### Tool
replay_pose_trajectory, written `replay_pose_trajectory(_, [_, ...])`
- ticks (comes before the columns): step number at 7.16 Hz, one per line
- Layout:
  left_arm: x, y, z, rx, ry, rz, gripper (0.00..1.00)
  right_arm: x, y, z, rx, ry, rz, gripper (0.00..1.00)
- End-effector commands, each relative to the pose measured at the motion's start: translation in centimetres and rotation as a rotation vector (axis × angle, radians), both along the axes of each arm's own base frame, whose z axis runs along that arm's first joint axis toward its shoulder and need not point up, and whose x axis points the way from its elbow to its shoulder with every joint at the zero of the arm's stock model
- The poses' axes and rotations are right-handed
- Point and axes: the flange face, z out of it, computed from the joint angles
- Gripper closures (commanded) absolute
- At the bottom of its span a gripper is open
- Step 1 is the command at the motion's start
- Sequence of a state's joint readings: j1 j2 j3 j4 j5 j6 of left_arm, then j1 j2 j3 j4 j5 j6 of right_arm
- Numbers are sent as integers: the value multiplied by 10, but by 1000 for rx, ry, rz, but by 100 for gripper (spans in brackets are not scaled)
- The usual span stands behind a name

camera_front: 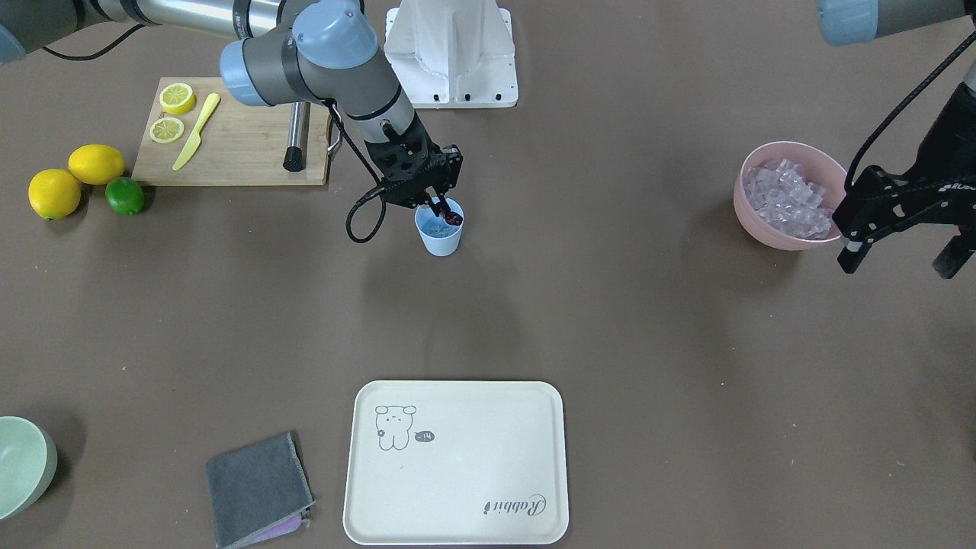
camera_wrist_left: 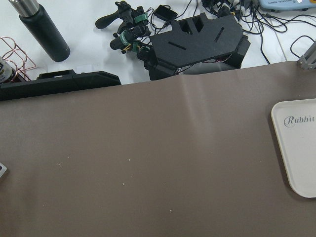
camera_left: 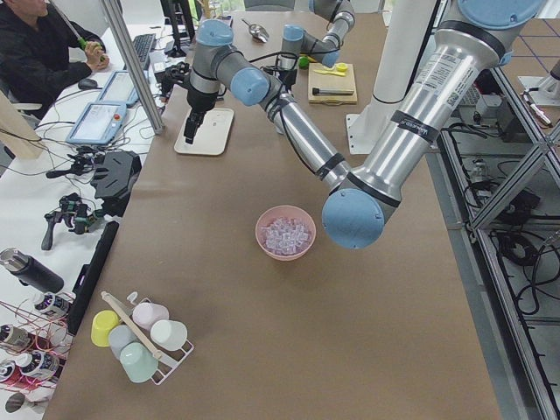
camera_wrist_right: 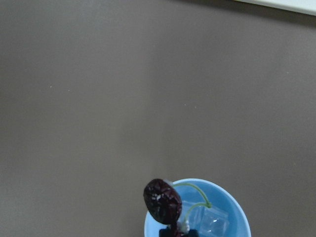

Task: Put ice and cherries in cup
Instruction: 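Carry the cherries with the right gripper over the light-blue cup, then open the right gripper to drop the cherries into the cup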

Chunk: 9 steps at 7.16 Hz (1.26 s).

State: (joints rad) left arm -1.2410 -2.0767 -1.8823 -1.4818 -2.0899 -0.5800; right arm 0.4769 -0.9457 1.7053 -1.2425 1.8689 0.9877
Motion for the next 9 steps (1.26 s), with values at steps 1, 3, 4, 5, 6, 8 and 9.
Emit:
replay_pose_trajectory(1, [-3,1,4,-6,0,-3,2,-3,6,4,1,6,-3,97])
replay_pose_trajectory(3, [-5,1,4,-6,0,-6,2,10,6,6,-4,7,-1,81])
replay_pose_trajectory(4, [-5,2,4,-10,11,3,2,13,4,12,-8,14,4,52])
replay_pose_trajectory(5, [-7,1,3,-10,13,0,2,15,2,10,-6,10,7,1])
replay_pose_trajectory(6, [-8,1,4,-12,13,0,2,17,3,10,-6,9,7,0])
replay_pose_trajectory(8, [-9,2,3,-16,20,4,2,35,-5,0,-1,-14,23,0])
replay_pose_trajectory(9, [-16,1,4,-13,19,1,2,68,-24,-11,-56,3,13,0])
